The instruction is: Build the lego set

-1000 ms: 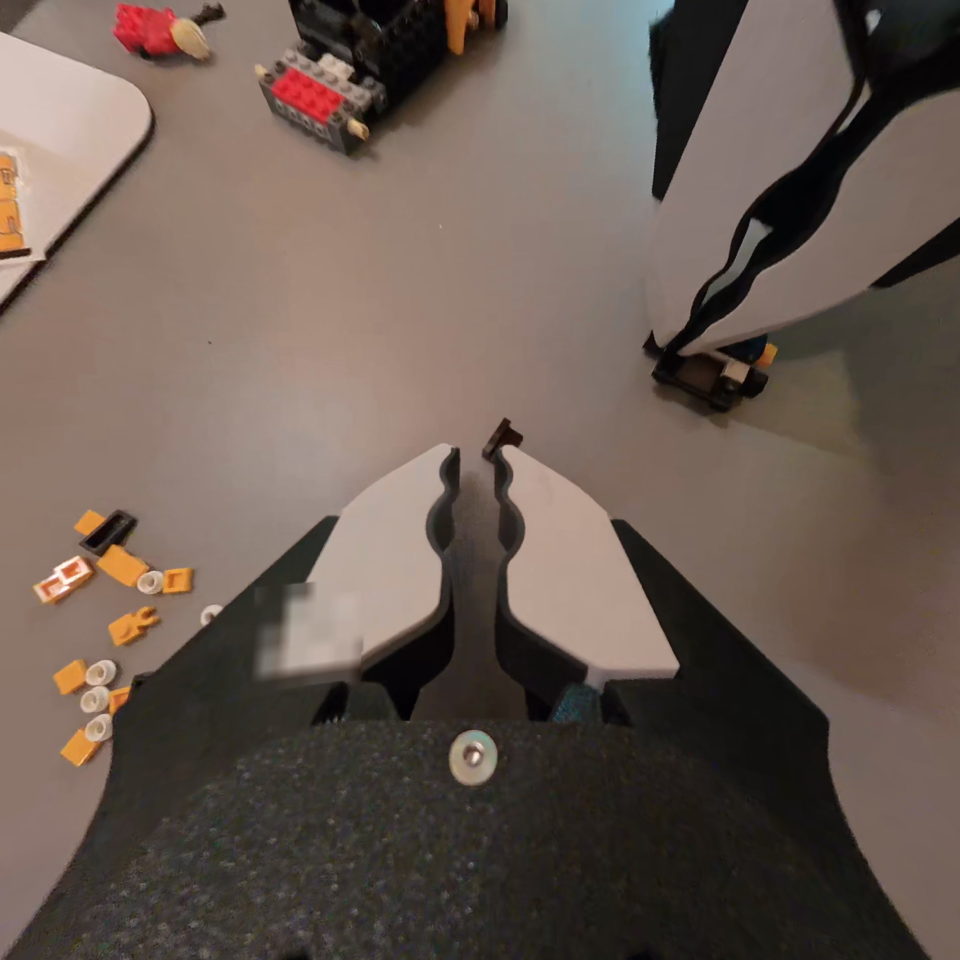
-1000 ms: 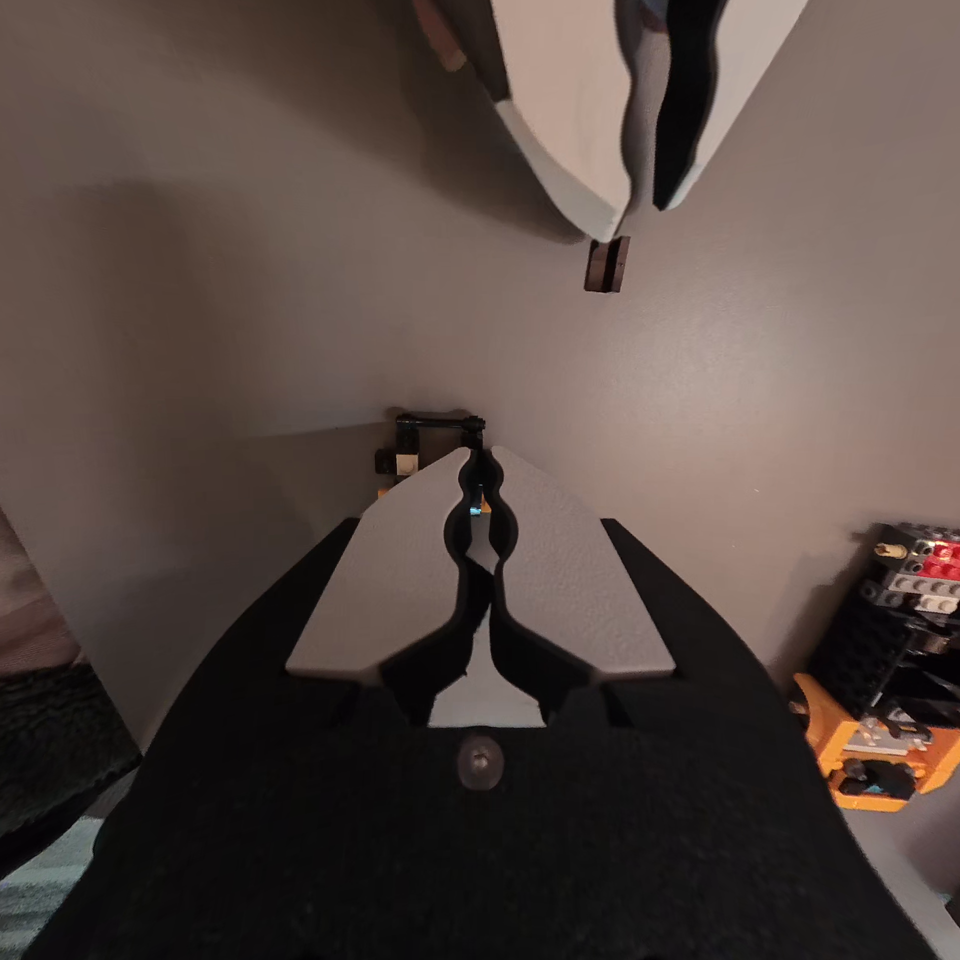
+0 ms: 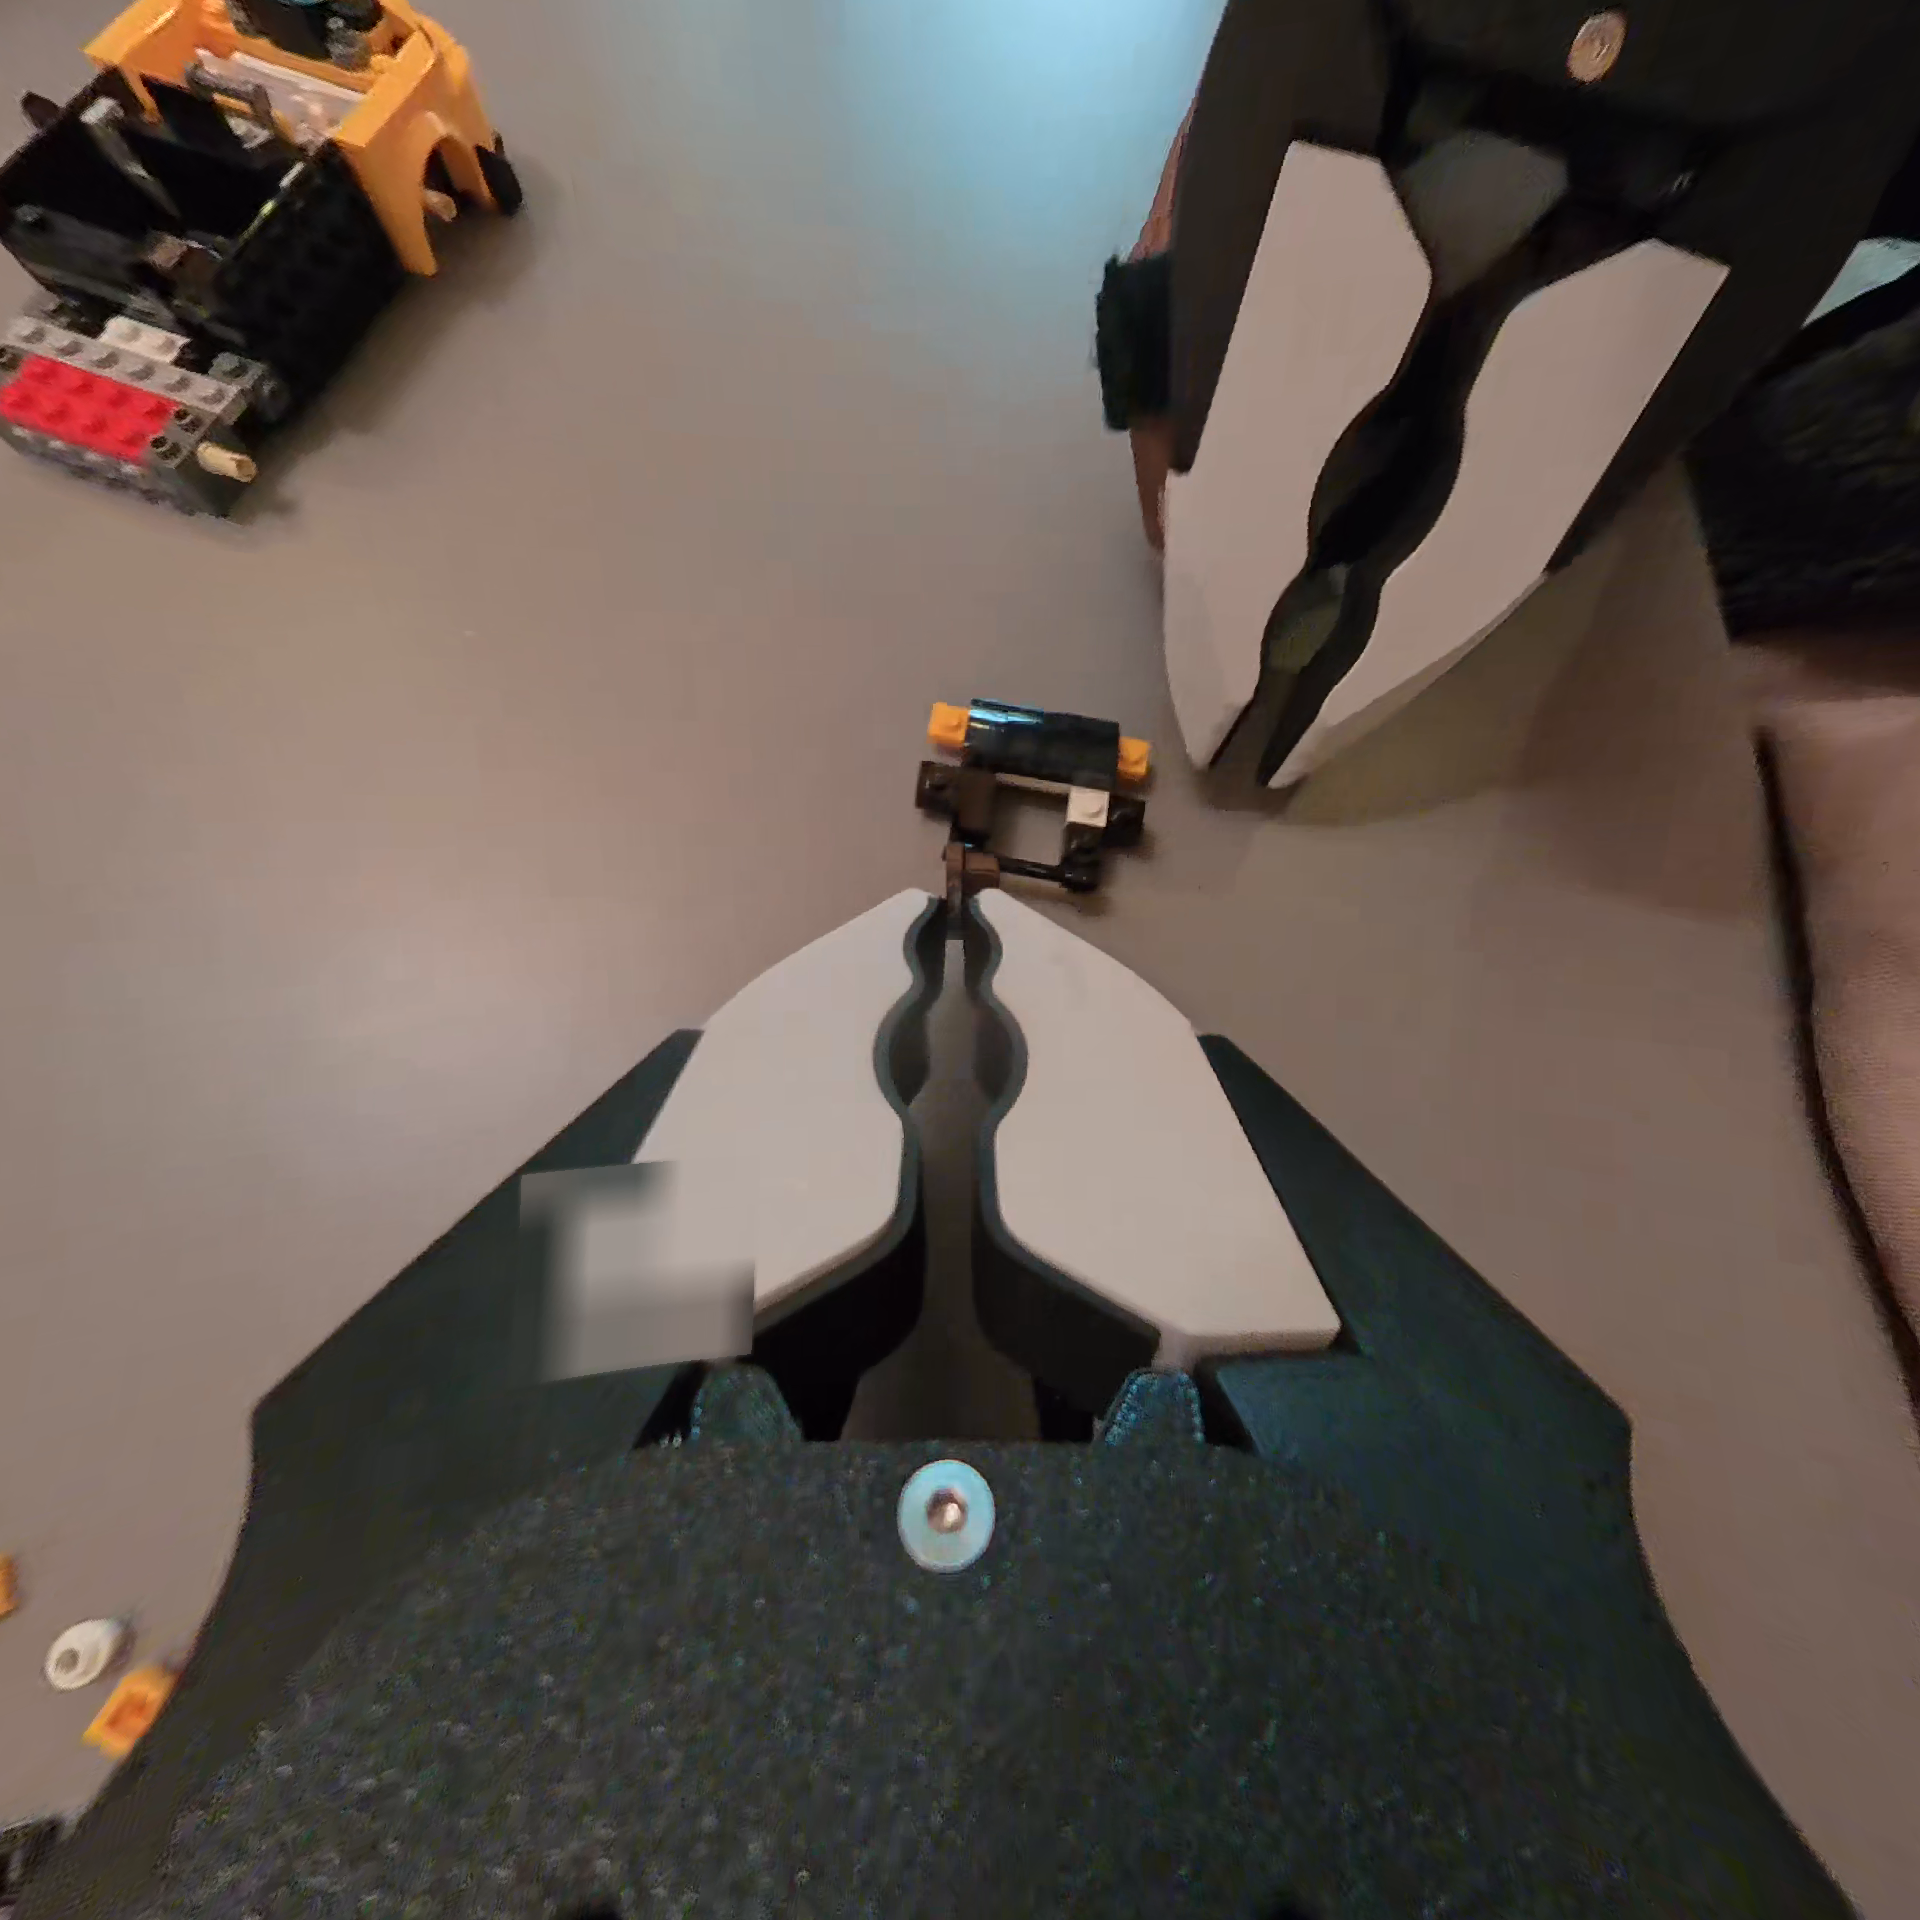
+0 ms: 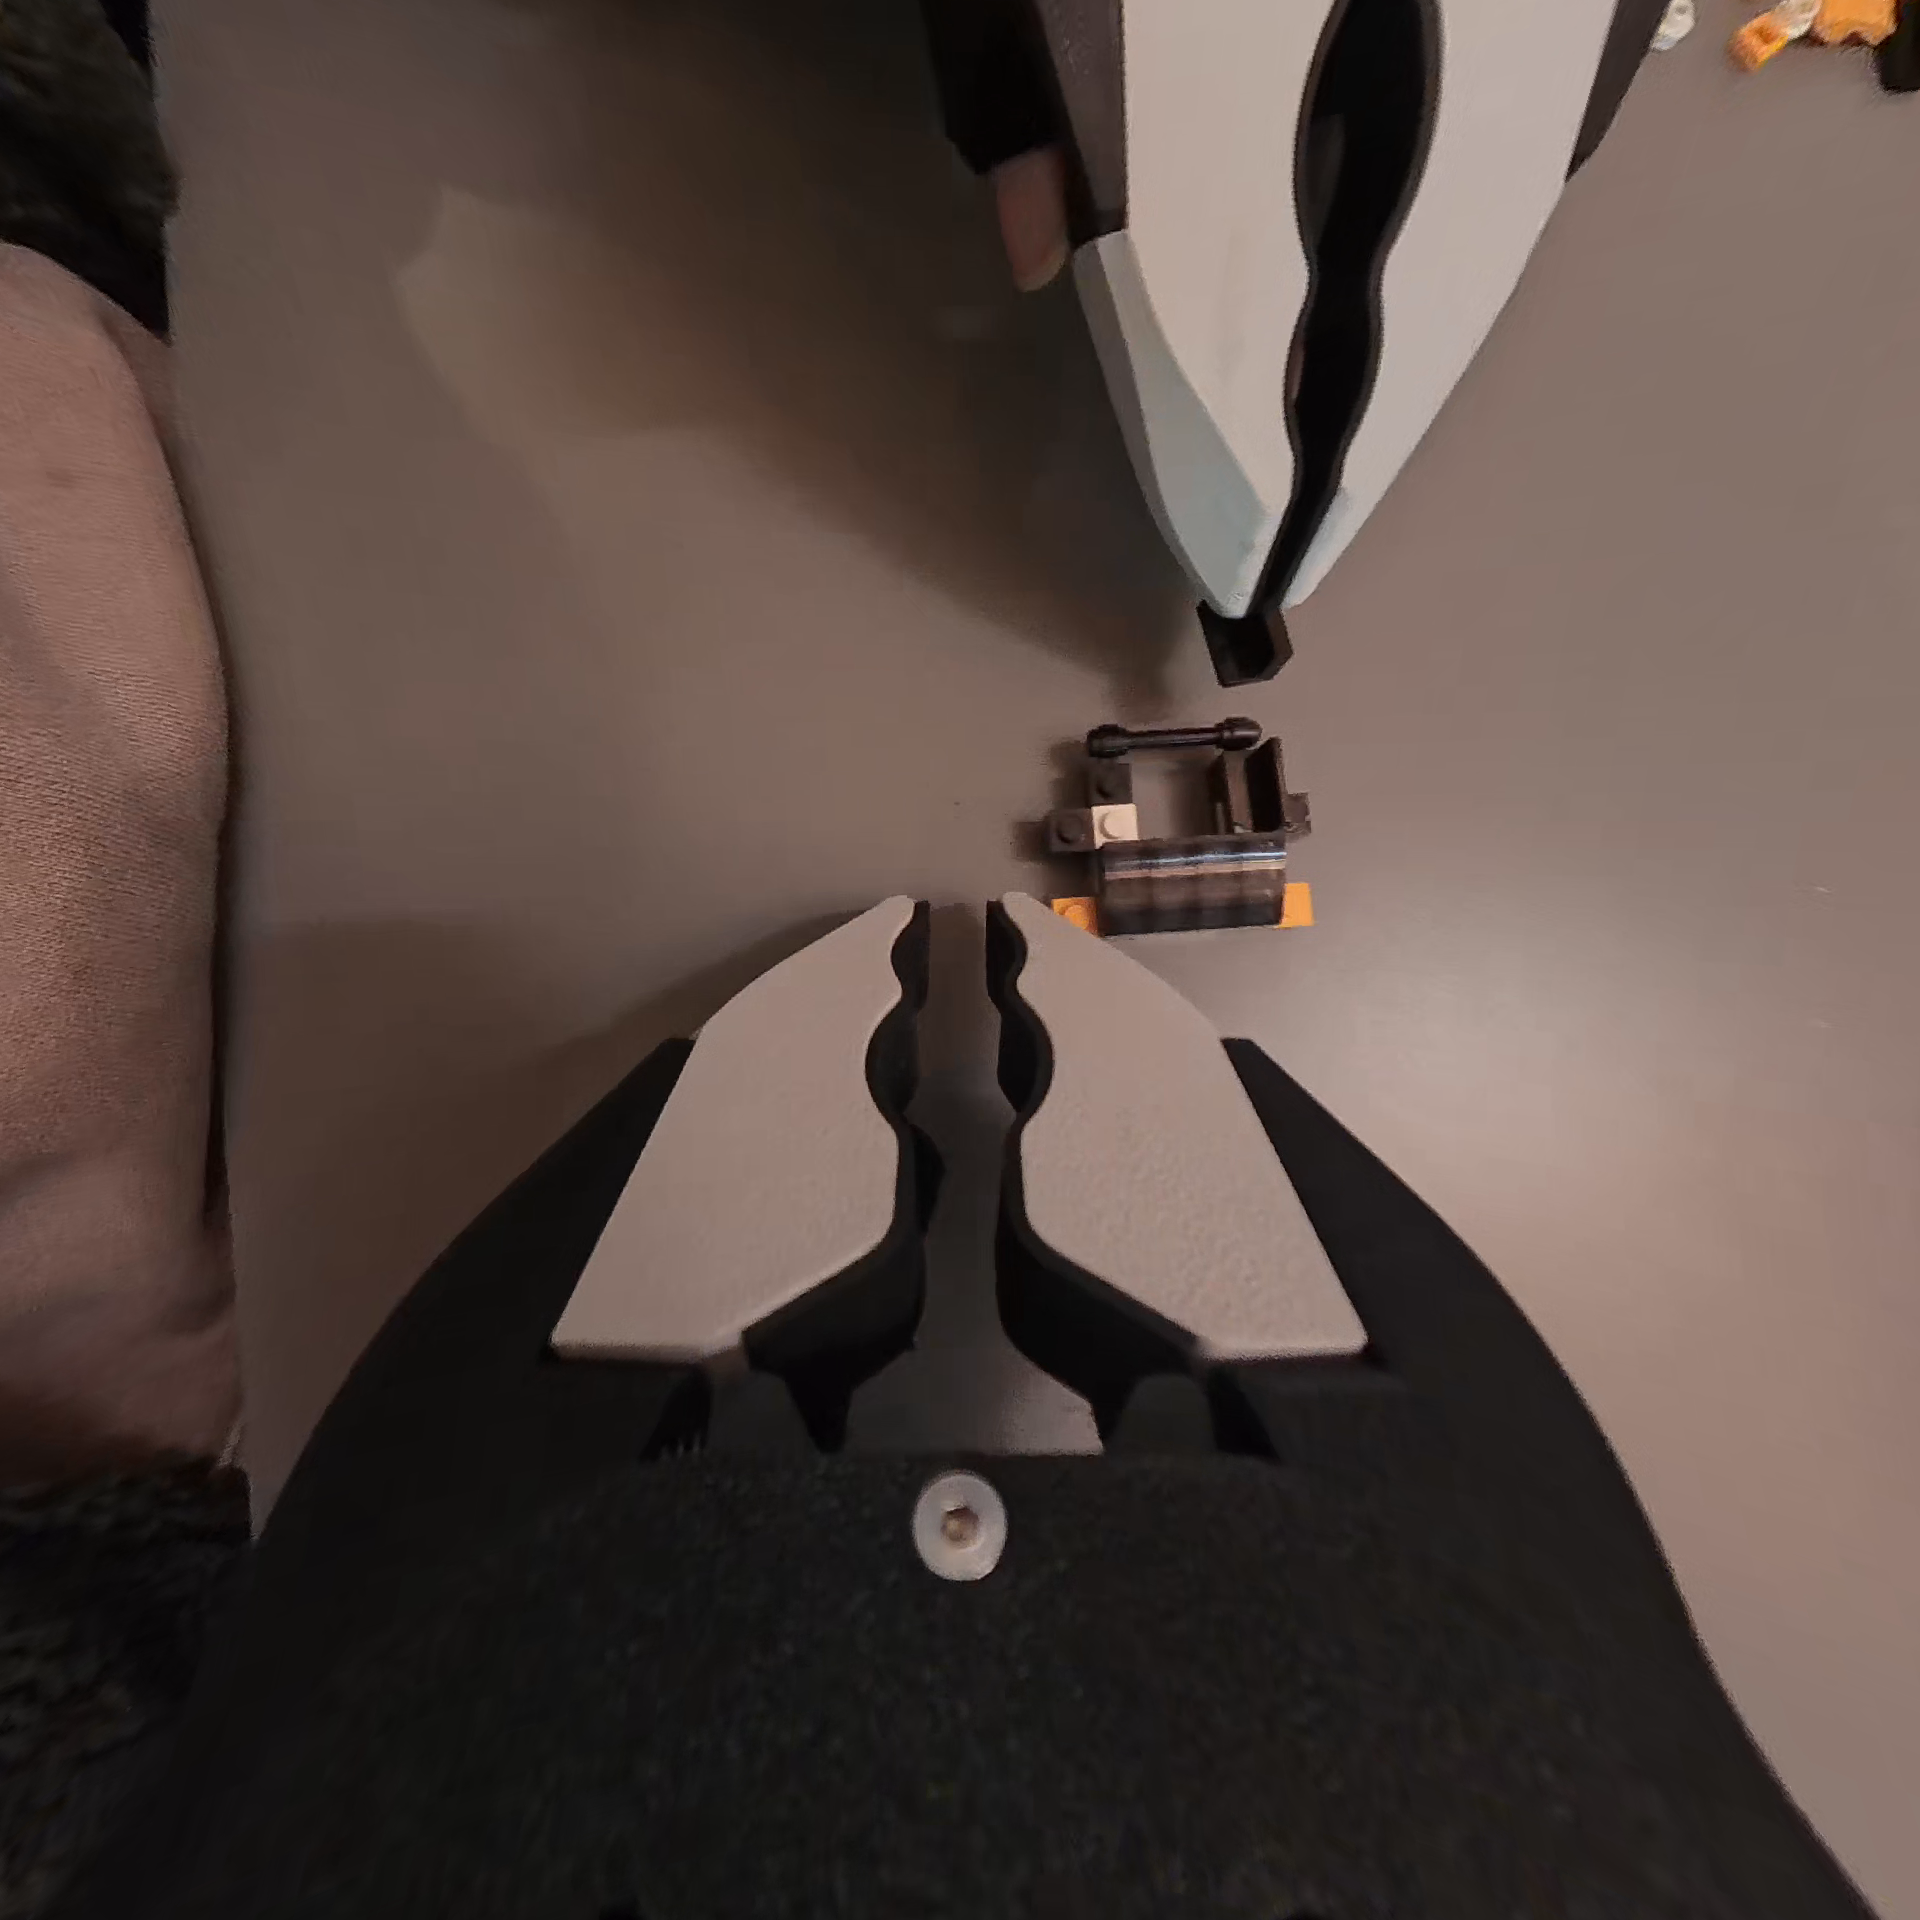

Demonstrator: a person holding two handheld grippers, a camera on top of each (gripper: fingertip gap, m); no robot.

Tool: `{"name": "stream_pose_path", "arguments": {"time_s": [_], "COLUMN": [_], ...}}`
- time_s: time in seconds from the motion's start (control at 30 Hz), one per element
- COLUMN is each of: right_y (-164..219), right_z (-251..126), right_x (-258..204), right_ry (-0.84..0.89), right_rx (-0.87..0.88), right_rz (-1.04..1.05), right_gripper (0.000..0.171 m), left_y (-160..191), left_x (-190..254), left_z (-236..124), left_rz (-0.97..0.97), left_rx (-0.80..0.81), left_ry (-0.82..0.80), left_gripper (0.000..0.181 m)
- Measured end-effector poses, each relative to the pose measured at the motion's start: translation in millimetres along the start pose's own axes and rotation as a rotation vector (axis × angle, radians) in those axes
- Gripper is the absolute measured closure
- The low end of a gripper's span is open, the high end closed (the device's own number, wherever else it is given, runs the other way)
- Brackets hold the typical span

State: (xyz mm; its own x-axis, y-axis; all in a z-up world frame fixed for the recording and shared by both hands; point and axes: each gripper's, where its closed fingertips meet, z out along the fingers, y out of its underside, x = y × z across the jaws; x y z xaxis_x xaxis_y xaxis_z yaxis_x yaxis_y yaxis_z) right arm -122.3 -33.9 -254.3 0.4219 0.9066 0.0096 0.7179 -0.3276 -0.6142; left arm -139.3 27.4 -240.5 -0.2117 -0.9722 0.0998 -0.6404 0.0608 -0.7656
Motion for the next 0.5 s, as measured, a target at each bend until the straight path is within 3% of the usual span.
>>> {"name": "stream_pose_path", "arguments": {"time_s": [0.3, 0.5], "right_y": [18.7, -8.7], "right_z": [-13.9, -18.7], "right_x": [45.0, 31.7], "right_ry": [0.162, 0.159], "right_rx": [-0.001, 0.133], "right_rz": [0.152, 0.07], "right_gripper": [0.162, 0.165], "left_y": [-5.6, -12.8], "left_x": [11.2, 21.1], "left_z": [2.1, 3.2], "left_rz": [0.009, 0.032], "left_rx": [0.026, 0.066], "left_ry": [0.032, 0.087], "left_gripper": [0.179, 0.179]}}
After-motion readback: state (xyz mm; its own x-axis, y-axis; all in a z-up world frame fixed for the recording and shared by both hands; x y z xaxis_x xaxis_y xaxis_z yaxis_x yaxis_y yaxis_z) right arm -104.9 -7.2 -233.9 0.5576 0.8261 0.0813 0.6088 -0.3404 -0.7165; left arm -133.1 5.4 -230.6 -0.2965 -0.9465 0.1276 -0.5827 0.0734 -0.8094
